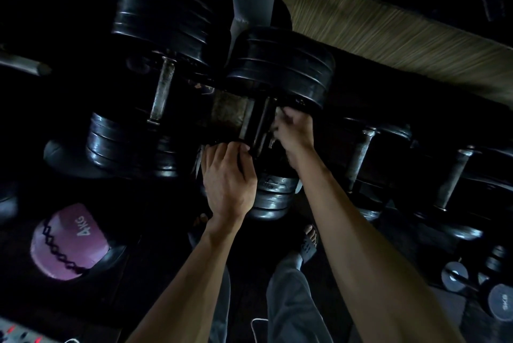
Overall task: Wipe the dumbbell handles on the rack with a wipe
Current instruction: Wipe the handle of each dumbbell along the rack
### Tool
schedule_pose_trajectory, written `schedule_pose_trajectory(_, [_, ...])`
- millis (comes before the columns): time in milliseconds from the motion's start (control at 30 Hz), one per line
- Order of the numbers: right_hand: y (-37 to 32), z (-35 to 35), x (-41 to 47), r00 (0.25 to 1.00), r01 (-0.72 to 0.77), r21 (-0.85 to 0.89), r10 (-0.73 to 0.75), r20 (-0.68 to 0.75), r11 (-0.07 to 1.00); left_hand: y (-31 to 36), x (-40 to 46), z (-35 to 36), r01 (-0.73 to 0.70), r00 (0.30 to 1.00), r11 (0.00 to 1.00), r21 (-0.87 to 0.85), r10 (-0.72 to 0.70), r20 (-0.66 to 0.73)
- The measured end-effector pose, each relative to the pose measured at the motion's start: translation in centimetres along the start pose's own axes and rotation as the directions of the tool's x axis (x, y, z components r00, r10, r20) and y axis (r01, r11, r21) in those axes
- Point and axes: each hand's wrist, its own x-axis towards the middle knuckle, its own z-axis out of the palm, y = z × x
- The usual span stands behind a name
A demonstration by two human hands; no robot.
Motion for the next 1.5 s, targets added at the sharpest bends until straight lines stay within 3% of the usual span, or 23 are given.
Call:
schedule_pose_trajectory(100, [-0.3, 0.5, -1.3, 0.988, 0.101, -0.173, -0.12, -0.102, 0.98, -0.1, 0.0, 0.0, 0.001, 1.0, 1.0, 0.012, -0.001, 0.017])
schedule_pose_trajectory(233, [1.1, -0.7, -4.3, 0.984, 0.178, -0.344, -0.157, 0.087, 0.922, -0.1, 0.0, -0.1, 0.007, 0.999, 1.0, 0.024, -0.008, 0.034])
schedule_pose_trajectory(433, [-1.7, 1.0, -2.4, 0.95, 0.224, -0.304, -0.277, -0.146, 0.926, 0.0, 0.0, -0.1, 0.005, 1.0, 1.0, 0.007, -0.005, 0.027])
schedule_pose_trajectory(600, [1.0, -0.1, -4.4, 0.992, 0.113, -0.389, -0.081, 0.098, 0.914, 0.0, 0.0, -0.2, 0.012, 0.999, 0.999, 0.03, -0.013, 0.045])
schedule_pose_trajectory(800, [-1.8, 0.2, -3.4, 0.961, 0.224, -0.272, -0.259, -0.097, 0.936, -0.1, 0.0, 0.0, -0.004, 1.0, 1.0, 0.013, 0.003, 0.016])
schedule_pose_trajectory(867, [-1.6, 0.1, -4.4, 0.96, 0.244, -0.281, -0.272, -0.064, 0.928, -0.2, 0.1, 0.0, -0.008, 1.0, 1.0, 0.024, 0.008, 0.015])
schedule_pose_trajectory(967, [0.0, -1.4, -6.2, 0.963, 0.268, -0.328, -0.24, 0.122, 0.906, 0.3, 0.1, -0.3, -0.006, 1.0, 1.0, 0.017, 0.006, 0.017])
schedule_pose_trajectory(1033, [0.7, -2.8, -6.9, 0.954, 0.285, -0.277, -0.244, 0.175, 0.917, 0.0, 0.8, -0.6, 0.003, 0.996, 1.0, 0.019, -0.005, 0.091])
schedule_pose_trajectory(1100, [0.8, -3.5, -7.3, 0.942, 0.316, -0.173, -0.287, 0.171, 0.933, -0.7, 2.6, -1.3, 0.008, 0.966, 1.0, -0.004, -0.007, 0.259])
schedule_pose_trajectory(1233, [0.6, -3.2, -8.1, 0.954, 0.258, 0.035, -0.26, 0.146, 0.965, 0.1, 6.6, -2.5, 0.022, 0.792, 0.982, -0.189, 0.098, 0.603])
schedule_pose_trajectory(1333, [1.0, -3.1, -8.2, 0.969, 0.222, 0.103, -0.231, 0.085, 0.97, 0.5, 7.9, -1.8, 0.09, 0.734, 0.966, -0.244, 0.101, 0.671])
schedule_pose_trajectory(1400, [1.3, -2.8, -8.3, 0.973, 0.232, 0.086, -0.232, -0.005, 0.969, 0.2, 8.2, -1.5, 0.105, 0.76, 0.969, -0.226, 0.068, 0.646])
schedule_pose_trajectory(1500, [2.0, -1.5, -9.3, 0.933, 0.333, -0.067, -0.339, -0.122, 0.941, -0.4, 8.8, -1.1, 0.083, 0.925, 0.993, -0.081, -0.046, 0.376])
